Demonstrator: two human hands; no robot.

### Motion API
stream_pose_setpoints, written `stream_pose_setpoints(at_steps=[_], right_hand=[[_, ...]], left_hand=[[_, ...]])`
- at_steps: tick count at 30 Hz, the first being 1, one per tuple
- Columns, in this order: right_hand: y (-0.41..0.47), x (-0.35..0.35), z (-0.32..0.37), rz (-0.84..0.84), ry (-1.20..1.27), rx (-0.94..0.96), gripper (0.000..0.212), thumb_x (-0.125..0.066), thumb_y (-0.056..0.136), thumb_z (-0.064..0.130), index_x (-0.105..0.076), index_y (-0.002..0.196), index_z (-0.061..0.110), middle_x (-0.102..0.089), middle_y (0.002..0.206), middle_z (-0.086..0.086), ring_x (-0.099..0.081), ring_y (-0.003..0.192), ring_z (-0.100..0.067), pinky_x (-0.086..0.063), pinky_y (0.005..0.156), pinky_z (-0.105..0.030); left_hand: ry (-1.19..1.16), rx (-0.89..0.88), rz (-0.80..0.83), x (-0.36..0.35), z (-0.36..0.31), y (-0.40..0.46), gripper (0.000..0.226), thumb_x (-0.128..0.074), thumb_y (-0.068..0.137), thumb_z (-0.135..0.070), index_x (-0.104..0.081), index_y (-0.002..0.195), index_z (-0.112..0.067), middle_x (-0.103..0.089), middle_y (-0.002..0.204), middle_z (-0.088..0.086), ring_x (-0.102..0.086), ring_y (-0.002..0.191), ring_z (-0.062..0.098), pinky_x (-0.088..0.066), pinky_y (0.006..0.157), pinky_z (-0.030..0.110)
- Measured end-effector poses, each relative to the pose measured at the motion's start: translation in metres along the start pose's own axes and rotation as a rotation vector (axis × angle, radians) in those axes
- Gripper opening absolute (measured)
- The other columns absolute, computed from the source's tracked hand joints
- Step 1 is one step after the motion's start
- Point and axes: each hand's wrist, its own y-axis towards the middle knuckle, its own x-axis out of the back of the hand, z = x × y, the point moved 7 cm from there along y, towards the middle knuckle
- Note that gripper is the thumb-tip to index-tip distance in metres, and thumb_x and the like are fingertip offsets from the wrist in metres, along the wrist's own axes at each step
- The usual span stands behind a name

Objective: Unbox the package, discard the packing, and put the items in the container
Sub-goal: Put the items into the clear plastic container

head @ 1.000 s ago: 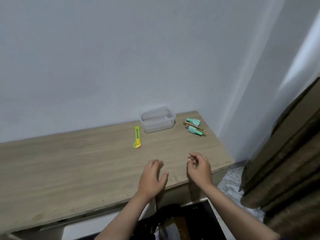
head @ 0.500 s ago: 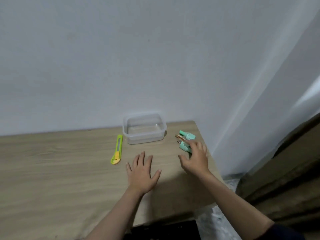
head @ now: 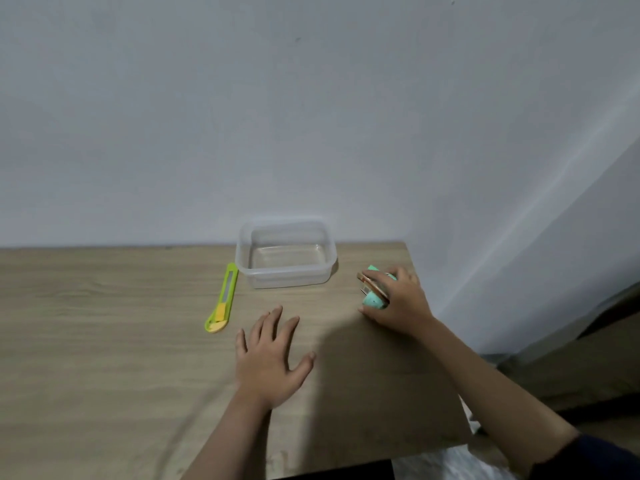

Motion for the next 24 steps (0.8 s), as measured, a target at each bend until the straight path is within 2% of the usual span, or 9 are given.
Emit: stream_pose_setpoints(at_steps=[4, 6, 9, 14, 17, 21, 24], right_hand=[[0.004, 0.000, -0.002, -0.024, 0.108, -0.049, 0.064, -0.068, 0.050, 0.048, -0.054, 0.113, 0.047, -0.046, 0.103, 0.001, -0.048, 0.097, -0.024, -0.045, 0.090, -0.040], [0.005, 0.001, 0.001, -0.026, 0.115, -0.043, 0.059, -0.072, 0.050, 0.044, -0.057, 0.108, 0.042, -0.046, 0.100, 0.001, -0.047, 0.097, -0.022, -0.043, 0.086, -0.034], [0.007, 0.002, 0.008, -0.007, 0.101, -0.029, 0.055, -0.078, 0.053, 0.034, -0.060, 0.105, 0.031, -0.044, 0.098, 0.000, -0.044, 0.099, -0.021, -0.032, 0.080, -0.026], [0.009, 0.004, 0.013, -0.002, 0.142, -0.030, 0.053, -0.078, 0.052, 0.033, -0.058, 0.101, 0.034, -0.043, 0.103, -0.001, -0.048, 0.097, -0.024, -0.036, 0.077, -0.025], [0.012, 0.021, 0.031, -0.055, 0.262, -0.019, 0.055, -0.080, 0.050, 0.025, -0.059, 0.099, 0.037, -0.043, 0.105, 0.000, -0.049, 0.098, -0.022, -0.041, 0.079, -0.026], [0.028, 0.050, 0.082, -0.081, 0.463, 0.117, 0.055, -0.078, 0.048, 0.019, -0.060, 0.097, 0.039, -0.044, 0.108, -0.001, -0.053, 0.099, -0.014, -0.044, 0.088, -0.019], [0.052, 0.057, 0.127, 0.036, 0.558, 0.249, 0.057, -0.081, 0.054, 0.013, -0.060, 0.102, 0.037, -0.044, 0.112, 0.000, -0.055, 0.100, -0.007, -0.041, 0.083, -0.006]], left_hand=[[0.018, -0.009, 0.005, 0.001, 0.000, 0.001, 0.067, -0.046, 0.070, -0.069, -0.041, 0.131, -0.041, -0.030, 0.151, -0.008, -0.028, 0.138, 0.019, -0.019, 0.108, 0.058], [0.018, -0.007, 0.021, 0.001, 0.000, 0.001, 0.067, -0.045, 0.071, -0.069, -0.040, 0.132, -0.041, -0.028, 0.152, -0.009, -0.026, 0.139, 0.019, -0.018, 0.109, 0.058], [0.020, -0.006, 0.031, 0.001, -0.001, 0.001, 0.067, -0.044, 0.071, -0.069, -0.039, 0.132, -0.041, -0.027, 0.152, -0.008, -0.024, 0.140, 0.018, -0.017, 0.109, 0.057], [0.019, -0.006, 0.059, 0.000, -0.001, 0.001, 0.067, -0.041, 0.073, -0.069, -0.036, 0.134, -0.041, -0.023, 0.153, -0.008, -0.019, 0.141, 0.018, -0.013, 0.111, 0.056], [0.014, -0.015, 0.057, 0.001, -0.002, 0.000, 0.067, -0.040, 0.074, -0.070, -0.037, 0.134, -0.041, -0.023, 0.154, -0.007, -0.020, 0.141, 0.019, -0.012, 0.111, 0.057], [0.021, -0.012, 0.067, 0.000, -0.001, 0.000, 0.066, -0.041, 0.075, -0.070, -0.034, 0.134, -0.042, -0.021, 0.155, -0.008, -0.018, 0.142, 0.020, -0.011, 0.111, 0.056], [0.025, -0.010, 0.074, 0.000, -0.001, 0.000, 0.066, -0.042, 0.074, -0.070, -0.035, 0.134, -0.042, -0.021, 0.155, -0.007, -0.019, 0.142, 0.021, -0.012, 0.110, 0.057]])
